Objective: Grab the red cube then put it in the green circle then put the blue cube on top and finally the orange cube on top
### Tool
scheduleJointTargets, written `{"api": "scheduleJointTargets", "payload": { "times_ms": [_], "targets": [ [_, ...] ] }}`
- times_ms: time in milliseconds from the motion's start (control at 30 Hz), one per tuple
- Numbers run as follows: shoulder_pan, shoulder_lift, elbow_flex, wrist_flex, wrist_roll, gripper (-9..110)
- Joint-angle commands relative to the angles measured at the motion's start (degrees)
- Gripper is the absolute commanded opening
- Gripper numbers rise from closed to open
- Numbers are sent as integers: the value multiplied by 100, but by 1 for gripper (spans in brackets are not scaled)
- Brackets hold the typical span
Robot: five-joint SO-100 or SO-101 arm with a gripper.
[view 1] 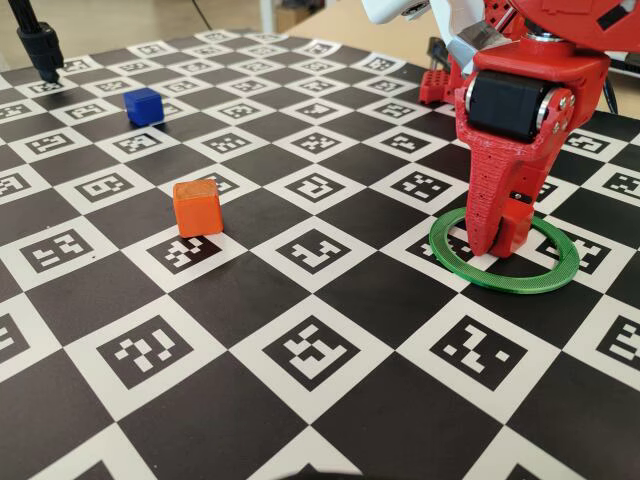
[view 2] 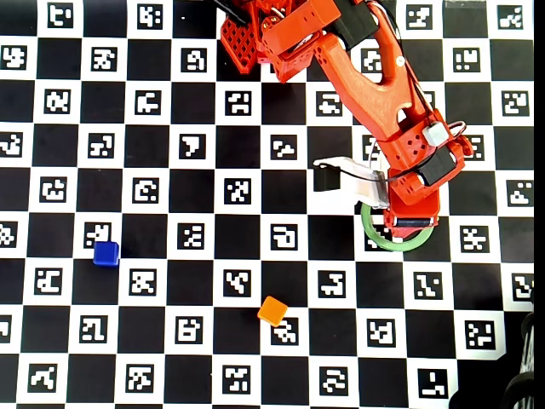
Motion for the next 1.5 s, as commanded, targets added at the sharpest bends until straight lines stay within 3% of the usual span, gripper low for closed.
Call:
{"api": "scheduleJointTargets", "payload": {
  "times_ms": [0,200,600,1133,1467],
  "targets": [
    [35,176,-44,-18,79,7],
    [-44,185,-35,-44,26,9],
    [-141,316,-26,79,88,34],
    [-220,606,-97,193,26,40],
    [-123,923,-747,1037,-167,40]
  ]
}}
